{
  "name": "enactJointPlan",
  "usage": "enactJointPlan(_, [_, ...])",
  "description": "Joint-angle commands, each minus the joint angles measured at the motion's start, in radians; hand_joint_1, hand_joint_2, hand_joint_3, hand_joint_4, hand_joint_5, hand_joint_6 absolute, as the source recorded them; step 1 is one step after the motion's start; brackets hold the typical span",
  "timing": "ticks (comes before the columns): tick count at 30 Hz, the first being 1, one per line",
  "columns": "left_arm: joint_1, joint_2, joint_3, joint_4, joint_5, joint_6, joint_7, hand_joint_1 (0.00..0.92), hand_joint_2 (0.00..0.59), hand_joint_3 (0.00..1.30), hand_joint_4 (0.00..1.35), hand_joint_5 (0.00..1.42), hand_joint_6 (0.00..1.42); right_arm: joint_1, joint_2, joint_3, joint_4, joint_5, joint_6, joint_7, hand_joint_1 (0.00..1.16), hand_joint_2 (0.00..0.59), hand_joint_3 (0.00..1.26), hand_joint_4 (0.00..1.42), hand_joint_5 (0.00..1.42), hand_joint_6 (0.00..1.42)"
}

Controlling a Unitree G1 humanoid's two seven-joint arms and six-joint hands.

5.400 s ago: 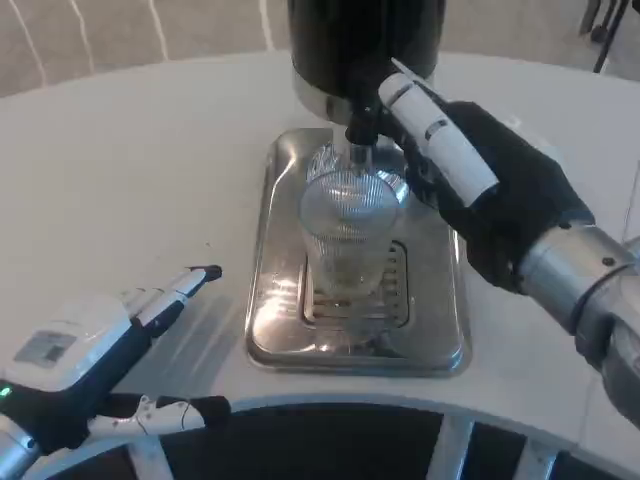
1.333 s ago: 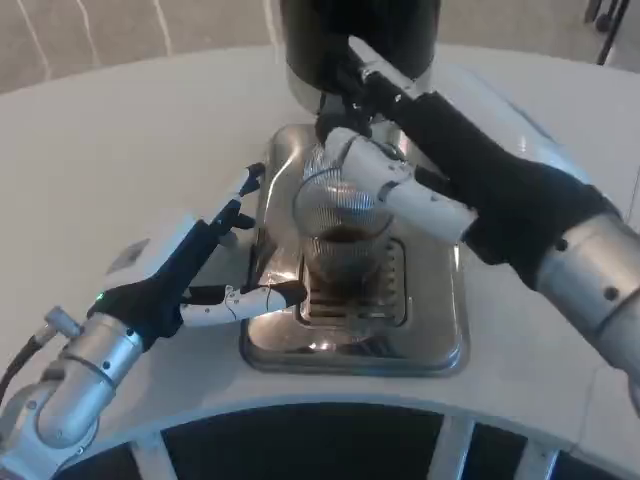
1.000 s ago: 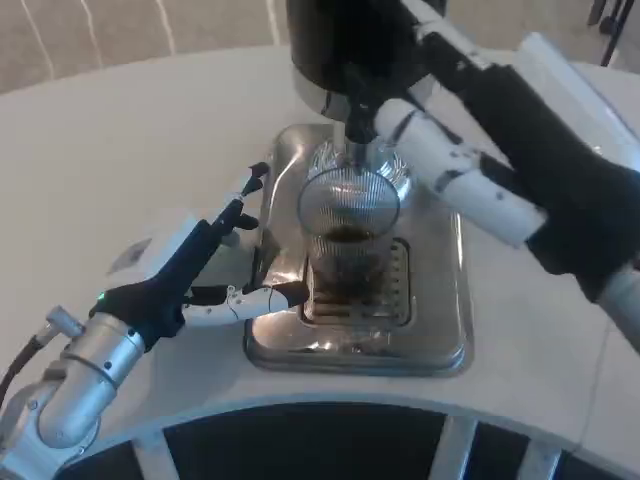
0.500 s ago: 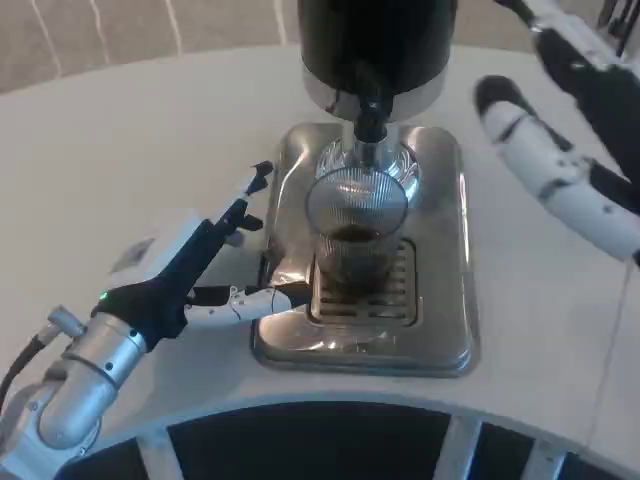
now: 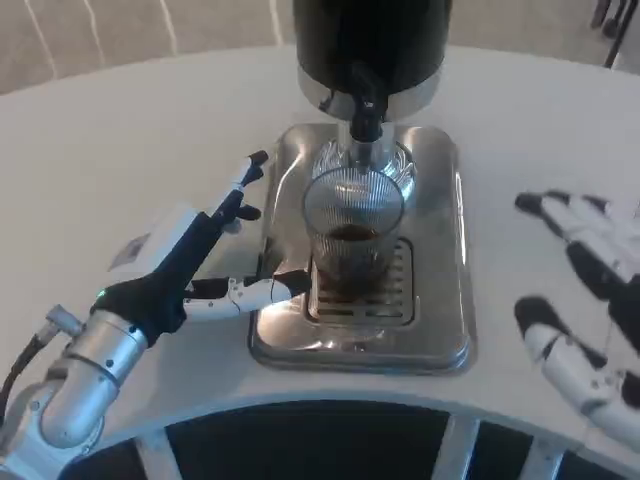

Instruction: Grasp the cup under the faucet to collect the drink, then remove the cup.

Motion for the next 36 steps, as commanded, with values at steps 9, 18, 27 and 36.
enactJointPlan(9, [-0.018, -0.062, 0.038, 0.042, -0.110, -0.061, -0.066, 0.358, 0.083, 0.00, 0.00, 0.25, 0.29, 0.347, 0.160, -0.021, -0.014, 0.075, -0.105, -0.100, 0.00, 0.503, 0.07, 0.04, 0.00, 0.02])
enactJointPlan(18, [-0.038, -0.091, 0.041, 0.077, -0.133, -0.080, -0.121, 0.370, 0.086, 0.01, 0.00, 0.28, 0.33, 0.444, 0.141, 0.039, -0.014, 0.030, -0.068, -0.126, 0.00, 0.503, 0.06, 0.03, 0.00, 0.01])
enactJointPlan(27, [-0.072, -0.103, 0.030, 0.116, -0.134, -0.085, -0.149, 0.371, 0.087, 0.01, 0.00, 0.31, 0.35, 0.465, 0.151, 0.154, -0.014, -0.065, -0.023, -0.130, 0.00, 0.503, 0.07, 0.03, 0.00, 0.01])
enactJointPlan(36, [-0.123, -0.128, 0.033, 0.184, -0.141, -0.058, -0.194, 0.383, 0.087, 0.01, 0.00, 0.32, 0.36, 0.500, 0.154, 0.258, -0.014, -0.136, 0.003, -0.136, 0.00, 0.505, 0.07, 0.04, 0.00, 0.01])
